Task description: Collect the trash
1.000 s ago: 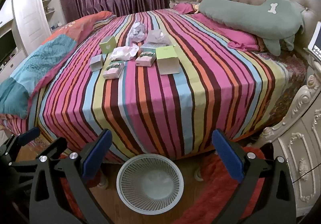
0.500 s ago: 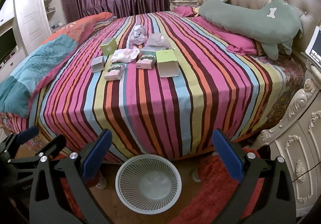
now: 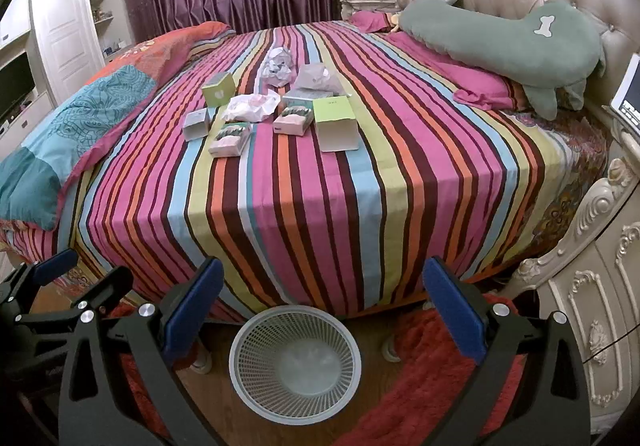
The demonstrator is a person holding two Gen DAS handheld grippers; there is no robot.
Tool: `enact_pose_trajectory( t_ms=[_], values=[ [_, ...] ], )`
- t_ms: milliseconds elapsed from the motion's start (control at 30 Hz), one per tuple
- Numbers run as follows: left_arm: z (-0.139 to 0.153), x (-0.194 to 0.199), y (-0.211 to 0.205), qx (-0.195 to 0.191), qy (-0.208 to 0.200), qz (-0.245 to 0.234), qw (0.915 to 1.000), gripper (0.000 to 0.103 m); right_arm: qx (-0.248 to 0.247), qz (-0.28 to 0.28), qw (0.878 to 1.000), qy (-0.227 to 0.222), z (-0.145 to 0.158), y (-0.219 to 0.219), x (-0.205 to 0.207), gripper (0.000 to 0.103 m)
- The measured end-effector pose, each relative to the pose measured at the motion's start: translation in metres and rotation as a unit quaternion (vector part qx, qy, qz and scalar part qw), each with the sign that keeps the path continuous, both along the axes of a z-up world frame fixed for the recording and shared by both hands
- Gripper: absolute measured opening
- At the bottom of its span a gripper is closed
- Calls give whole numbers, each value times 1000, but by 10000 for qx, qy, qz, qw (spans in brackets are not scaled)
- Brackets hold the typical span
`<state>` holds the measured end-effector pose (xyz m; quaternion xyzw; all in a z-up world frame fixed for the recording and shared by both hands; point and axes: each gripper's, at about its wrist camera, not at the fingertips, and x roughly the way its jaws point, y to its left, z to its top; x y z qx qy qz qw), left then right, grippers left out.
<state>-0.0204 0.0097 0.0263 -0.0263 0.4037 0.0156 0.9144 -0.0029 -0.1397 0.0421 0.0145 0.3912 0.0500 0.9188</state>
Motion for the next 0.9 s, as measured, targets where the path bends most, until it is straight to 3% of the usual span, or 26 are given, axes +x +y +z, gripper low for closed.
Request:
enact_pose_trajectory(
  t_ms=[900],
  values=[
    [2, -1, 0, -3, -22, 23, 10000, 97, -2, 57, 10000, 19, 0, 2, -1, 96]
  ],
)
